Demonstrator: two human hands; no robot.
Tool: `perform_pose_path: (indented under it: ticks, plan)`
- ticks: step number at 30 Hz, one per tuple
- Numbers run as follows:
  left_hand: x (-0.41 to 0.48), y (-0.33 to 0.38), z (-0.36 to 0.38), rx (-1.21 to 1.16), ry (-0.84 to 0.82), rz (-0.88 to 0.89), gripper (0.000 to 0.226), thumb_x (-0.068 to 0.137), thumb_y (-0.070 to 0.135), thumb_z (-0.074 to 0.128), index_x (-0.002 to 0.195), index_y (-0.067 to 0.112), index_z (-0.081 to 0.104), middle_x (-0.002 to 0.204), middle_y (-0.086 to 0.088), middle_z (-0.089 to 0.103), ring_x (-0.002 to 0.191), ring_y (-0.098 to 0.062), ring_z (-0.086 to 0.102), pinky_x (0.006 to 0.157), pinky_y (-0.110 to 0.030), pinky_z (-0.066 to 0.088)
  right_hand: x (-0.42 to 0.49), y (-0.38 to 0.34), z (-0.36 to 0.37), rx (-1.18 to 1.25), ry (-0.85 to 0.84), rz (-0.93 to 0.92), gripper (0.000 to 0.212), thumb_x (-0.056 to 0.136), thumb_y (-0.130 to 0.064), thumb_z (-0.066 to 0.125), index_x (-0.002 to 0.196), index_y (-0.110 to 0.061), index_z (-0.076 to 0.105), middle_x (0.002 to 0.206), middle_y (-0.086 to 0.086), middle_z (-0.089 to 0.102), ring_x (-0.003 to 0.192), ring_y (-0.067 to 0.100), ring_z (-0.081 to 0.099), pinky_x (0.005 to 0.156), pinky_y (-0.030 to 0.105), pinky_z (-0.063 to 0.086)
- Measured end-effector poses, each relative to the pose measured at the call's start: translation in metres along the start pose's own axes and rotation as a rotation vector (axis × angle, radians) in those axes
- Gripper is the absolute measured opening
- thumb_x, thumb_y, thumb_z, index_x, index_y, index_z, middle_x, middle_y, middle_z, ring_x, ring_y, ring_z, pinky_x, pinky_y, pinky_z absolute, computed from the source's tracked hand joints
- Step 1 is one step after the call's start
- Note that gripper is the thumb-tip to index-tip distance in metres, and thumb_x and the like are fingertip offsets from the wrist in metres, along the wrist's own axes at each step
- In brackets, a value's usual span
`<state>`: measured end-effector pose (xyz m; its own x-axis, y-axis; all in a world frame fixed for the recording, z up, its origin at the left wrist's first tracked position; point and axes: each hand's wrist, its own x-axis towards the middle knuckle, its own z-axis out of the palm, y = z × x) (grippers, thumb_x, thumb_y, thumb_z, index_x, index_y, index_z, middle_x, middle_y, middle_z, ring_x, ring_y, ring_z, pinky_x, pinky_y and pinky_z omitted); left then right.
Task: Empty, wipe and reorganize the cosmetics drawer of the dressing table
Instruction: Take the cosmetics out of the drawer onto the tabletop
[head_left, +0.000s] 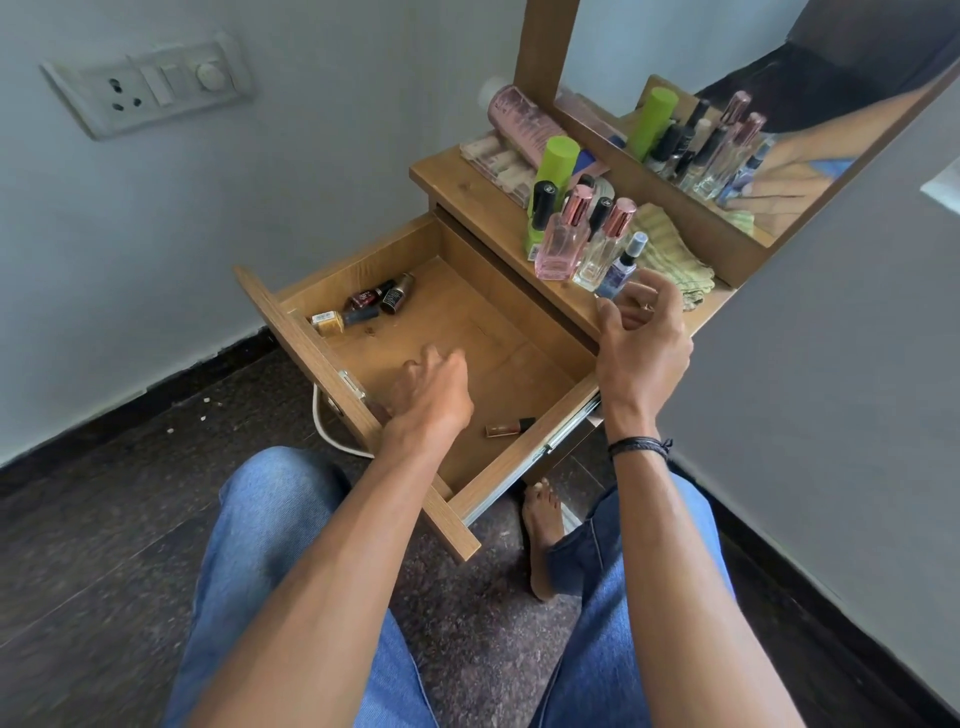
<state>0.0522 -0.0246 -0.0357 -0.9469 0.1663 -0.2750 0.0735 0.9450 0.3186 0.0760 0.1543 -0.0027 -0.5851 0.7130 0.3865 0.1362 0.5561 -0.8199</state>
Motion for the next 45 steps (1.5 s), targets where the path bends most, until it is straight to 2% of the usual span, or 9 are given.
perform_pose_path:
  ticks: [7, 11, 16, 21, 25, 29, 33, 40, 45]
  plan:
    - [0.002, -0.001, 0.001, -0.031, -0.015, -0.014, 0.034, 0.091, 0.015, 0.069, 0.121, 0.022, 0.055, 0.125, -0.009, 0.053, 0.111, -0.029, 0.054, 0.089, -0.05, 0.052, -0.028, 0.001, -0.002, 0.062, 0.093, -0.381, 0.008, 0.091, -0.003, 0.064, 0.095, -0.004, 0.07, 0.091, 0.004, 0.063, 0.074, 0.018, 0.061, 0.065, 0.026, 0.054]
    - [0.0, -0.002, 0.001, -0.029, -0.034, 0.002, 0.032, 0.091, 0.016, 0.068, 0.119, 0.022, 0.055, 0.121, -0.008, 0.057, 0.107, -0.029, 0.058, 0.088, -0.048, 0.053, -0.041, -0.005, 0.004, 0.024, -0.139, -0.414, 0.01, 0.09, -0.006, 0.063, 0.09, -0.011, 0.071, 0.091, -0.002, 0.063, 0.069, 0.011, 0.058, 0.062, 0.032, 0.054]
    - [0.0, -0.002, -0.003, -0.062, -0.005, -0.016, 0.03, 0.092, 0.018, 0.066, 0.12, 0.023, 0.054, 0.12, -0.007, 0.062, 0.107, -0.029, 0.06, 0.085, -0.046, 0.054, -0.051, -0.001, 0.012, -0.154, -0.52, -0.323, 0.01, 0.091, -0.011, 0.067, 0.095, -0.018, 0.071, 0.095, -0.007, 0.067, 0.079, 0.011, 0.063, 0.074, 0.04, 0.057]
    - [0.008, -0.005, -0.004, -0.285, 0.017, -0.037, 0.013, 0.096, 0.023, 0.062, 0.107, 0.026, 0.055, 0.108, -0.003, 0.065, 0.093, -0.025, 0.058, 0.082, -0.046, 0.054, -0.055, 0.003, 0.018, -0.246, -0.675, -0.257, 0.013, 0.089, -0.015, 0.07, 0.098, -0.024, 0.074, 0.092, -0.013, 0.069, 0.082, 0.005, 0.062, 0.079, 0.034, 0.057]
    - [0.015, -0.007, -0.011, -0.565, -0.062, -0.087, 0.022, 0.086, 0.031, 0.075, 0.103, 0.029, 0.062, 0.097, 0.004, 0.063, 0.09, -0.021, 0.061, 0.08, -0.039, 0.054, -0.055, 0.003, 0.021, -0.217, -0.718, -0.233, 0.014, 0.089, -0.015, 0.073, 0.099, -0.025, 0.074, 0.094, -0.013, 0.069, 0.083, 0.003, 0.064, 0.08, 0.032, 0.058]
    - [0.018, -0.01, -0.018, -0.926, -0.169, -0.147, 0.025, 0.079, 0.016, 0.081, 0.1, 0.024, 0.069, 0.1, 0.0, 0.067, 0.096, -0.019, 0.065, 0.074, -0.031, 0.059, -0.053, 0.004, 0.022, -0.189, -0.748, -0.265, 0.023, 0.087, -0.013, 0.077, 0.104, -0.028, 0.072, 0.096, -0.016, 0.064, 0.078, -0.004, 0.06, 0.077, 0.03, 0.057]
    - [0.018, -0.013, -0.022, -1.095, -0.272, -0.152, 0.029, 0.08, 0.019, 0.083, 0.107, 0.021, 0.072, 0.106, -0.002, 0.071, 0.101, -0.018, 0.067, 0.087, -0.034, 0.06, -0.053, 0.006, 0.022, -0.166, -0.754, -0.295, 0.031, 0.085, -0.019, 0.082, 0.111, -0.031, 0.07, 0.099, -0.014, 0.06, 0.076, -0.001, 0.059, 0.075, 0.033, 0.057]
    - [0.018, -0.014, -0.026, -1.373, -0.32, -0.219, 0.024, 0.095, 0.03, 0.067, 0.107, 0.012, 0.076, 0.114, -0.008, 0.068, 0.105, -0.022, 0.068, 0.083, -0.036, 0.061, -0.051, 0.011, 0.023, -0.145, -0.689, -0.297, 0.025, 0.087, -0.023, 0.08, 0.111, -0.027, 0.072, 0.099, -0.011, 0.058, 0.076, 0.003, 0.059, 0.074, 0.036, 0.059]
    - [0.019, -0.018, -0.031, -1.533, -0.329, -0.259, 0.021, 0.098, 0.025, 0.064, 0.108, 0.01, 0.074, 0.116, -0.012, 0.071, 0.102, -0.026, 0.072, 0.076, -0.035, 0.062, -0.051, 0.01, 0.024, -0.107, -0.659, -0.308, 0.021, 0.088, -0.027, 0.079, 0.108, -0.025, 0.073, 0.104, -0.012, 0.057, 0.076, -0.002, 0.059, 0.071, 0.025, 0.055]
